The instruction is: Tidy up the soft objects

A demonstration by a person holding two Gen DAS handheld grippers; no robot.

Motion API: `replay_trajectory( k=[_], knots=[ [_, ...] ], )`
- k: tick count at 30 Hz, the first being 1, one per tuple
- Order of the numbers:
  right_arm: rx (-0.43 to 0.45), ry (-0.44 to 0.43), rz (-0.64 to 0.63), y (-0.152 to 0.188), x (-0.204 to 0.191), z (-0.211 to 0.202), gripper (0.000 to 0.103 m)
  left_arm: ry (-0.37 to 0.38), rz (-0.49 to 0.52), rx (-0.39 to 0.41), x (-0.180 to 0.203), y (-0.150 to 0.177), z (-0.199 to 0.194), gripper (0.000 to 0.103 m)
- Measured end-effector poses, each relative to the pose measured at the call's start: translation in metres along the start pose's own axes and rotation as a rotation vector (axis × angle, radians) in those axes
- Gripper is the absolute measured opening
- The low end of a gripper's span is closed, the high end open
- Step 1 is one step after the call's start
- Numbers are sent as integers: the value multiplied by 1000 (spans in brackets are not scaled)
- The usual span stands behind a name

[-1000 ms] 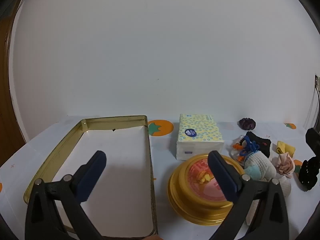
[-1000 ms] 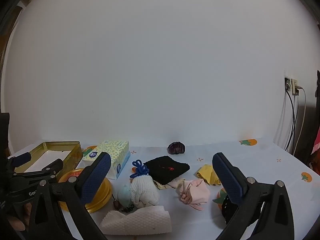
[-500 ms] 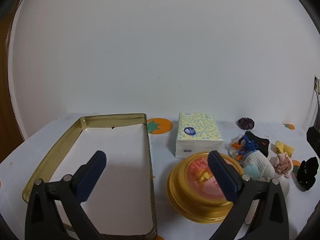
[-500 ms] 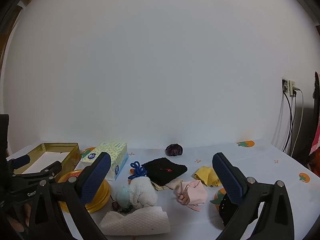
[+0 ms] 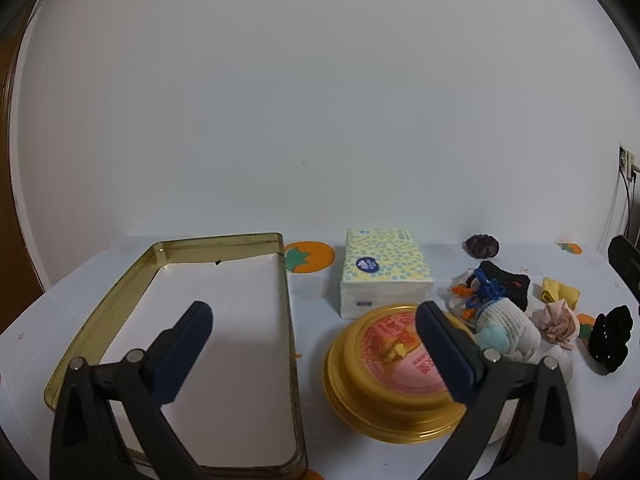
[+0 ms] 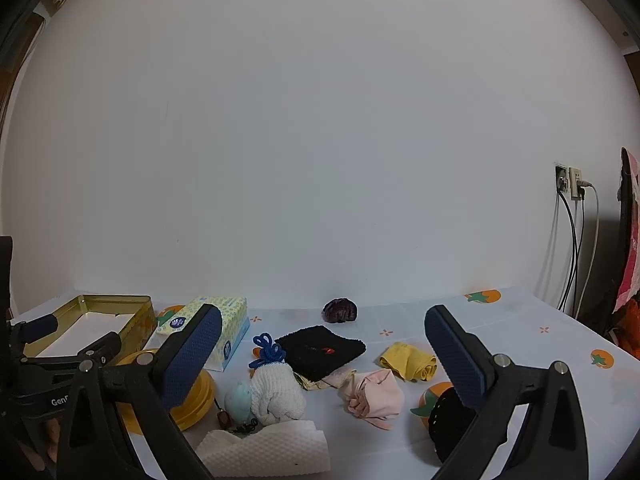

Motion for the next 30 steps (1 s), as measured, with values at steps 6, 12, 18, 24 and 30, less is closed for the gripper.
replay_trajectory(
  k=[6,12,18,24,30],
  knots=[
    [0,1,-1,1,0,0,102,0,0,-1,-1,0,0,103],
    [0,1,-1,2,-1,0,102,-1,-1,-2,-1,1,-1,103],
    [0,1,-2,2,-2,-1,102,-1,0,-3,0,0,0,103],
    [-2,3,0,4,-2,-2,102,-1,0,-3,0,0,0,103],
    [-3,3,-1,3,-2,-1,102,-2,-4,-5,-1,2,0,103]
  ],
)
Point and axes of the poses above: each gripper's, at about its wrist camera, not at the fingertips, and z roughly the way its jaws point, x to its right, y to its underside, the point moved 9 cm from there along z, roughly the way its jaws point, and after that the axes turned 11 degrees about y, right-handed, at the moved point
